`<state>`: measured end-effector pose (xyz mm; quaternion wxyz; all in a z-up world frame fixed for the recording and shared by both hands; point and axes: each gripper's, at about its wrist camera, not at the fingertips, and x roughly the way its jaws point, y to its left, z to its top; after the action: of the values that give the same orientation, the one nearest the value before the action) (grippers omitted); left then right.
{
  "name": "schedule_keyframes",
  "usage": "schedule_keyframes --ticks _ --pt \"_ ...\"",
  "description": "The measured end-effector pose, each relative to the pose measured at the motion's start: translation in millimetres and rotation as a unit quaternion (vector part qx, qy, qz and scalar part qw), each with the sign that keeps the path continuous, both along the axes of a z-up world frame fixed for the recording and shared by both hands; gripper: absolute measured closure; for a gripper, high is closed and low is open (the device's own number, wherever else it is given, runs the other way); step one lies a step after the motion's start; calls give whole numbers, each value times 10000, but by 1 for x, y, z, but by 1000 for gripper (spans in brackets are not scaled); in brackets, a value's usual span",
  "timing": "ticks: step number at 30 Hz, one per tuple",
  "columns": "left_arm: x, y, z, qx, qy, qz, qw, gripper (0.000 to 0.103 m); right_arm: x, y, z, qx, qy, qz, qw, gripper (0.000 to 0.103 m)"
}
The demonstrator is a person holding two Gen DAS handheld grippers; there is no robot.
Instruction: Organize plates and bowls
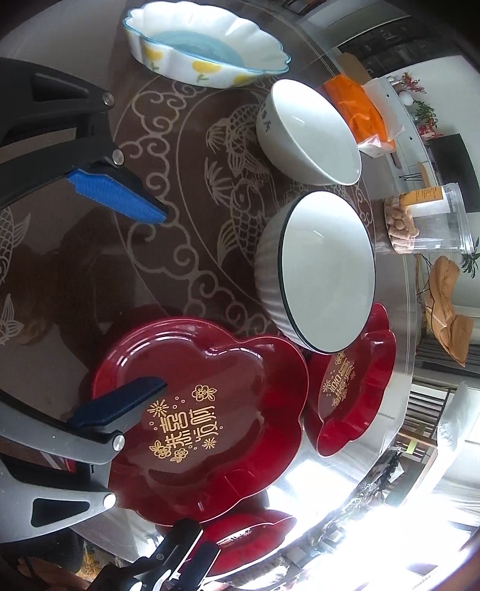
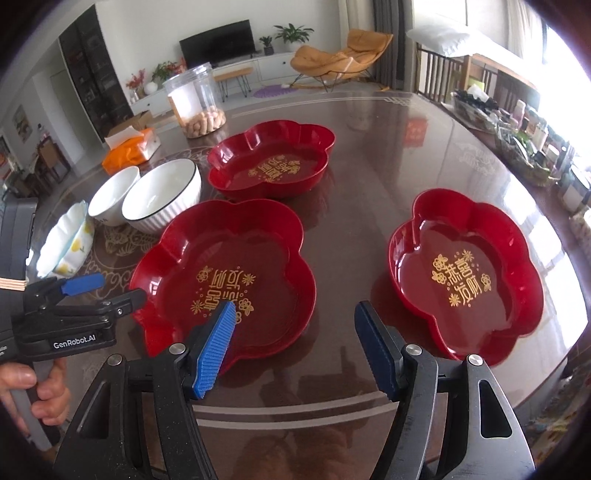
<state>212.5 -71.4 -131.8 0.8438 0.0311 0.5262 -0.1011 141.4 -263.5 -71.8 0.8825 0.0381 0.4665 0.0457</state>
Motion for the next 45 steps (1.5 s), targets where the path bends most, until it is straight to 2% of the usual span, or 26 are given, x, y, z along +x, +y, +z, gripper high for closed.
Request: schedule_keyframes --ticks 4,6,8,9,10,12,15,22,27,32,37,45 --pt "9 -9 -9 -78 171 -84 9998 38 22 -1 -21 153 302 129 9993 34" --pt "11 -11 -13 -149 254 -106 9995 61 29 -1 -30 140 414 175 9989 37" --pt "12 -10 -14 -347 281 -144 9989 73 32 -3 -37 184 525 195 9983 72" --pt "12 -11 -14 -393 291 -177 9986 80 33 -4 -40 214 572 171 9980 79" --pt "11 -11 -14 -410 296 -219 9985 83 32 -6 -40 202 583 130 9980 84" --pt "7 -11 -13 -380 307 -241 9985 85 27 -8 -39 258 584 81 9979 90" --pt "-9 -7 -7 -450 271 -302 9982 86 12 -11 -32 391 558 39 9977 91" --pt "-39 -23 45 -580 -216 -508 9968 86 -28 -21 6 570 88 -113 9983 91" --pt "-22 -80 87 -768 -575 -969 9907 86 -38 -60 49 503 -397 -508 9966 91" --pt "5 -159 111 -787 -881 -1552 9808 86 -27 -118 78 110 -705 -1043 9920 91" --pt "23 -216 98 -729 -780 -1897 9760 86 -17 -167 74 -64 -679 -1510 9862 91" --pt "24 -253 46 -357 -397 -2046 9774 86 -16 -208 20 101 -254 -1863 9821 91"
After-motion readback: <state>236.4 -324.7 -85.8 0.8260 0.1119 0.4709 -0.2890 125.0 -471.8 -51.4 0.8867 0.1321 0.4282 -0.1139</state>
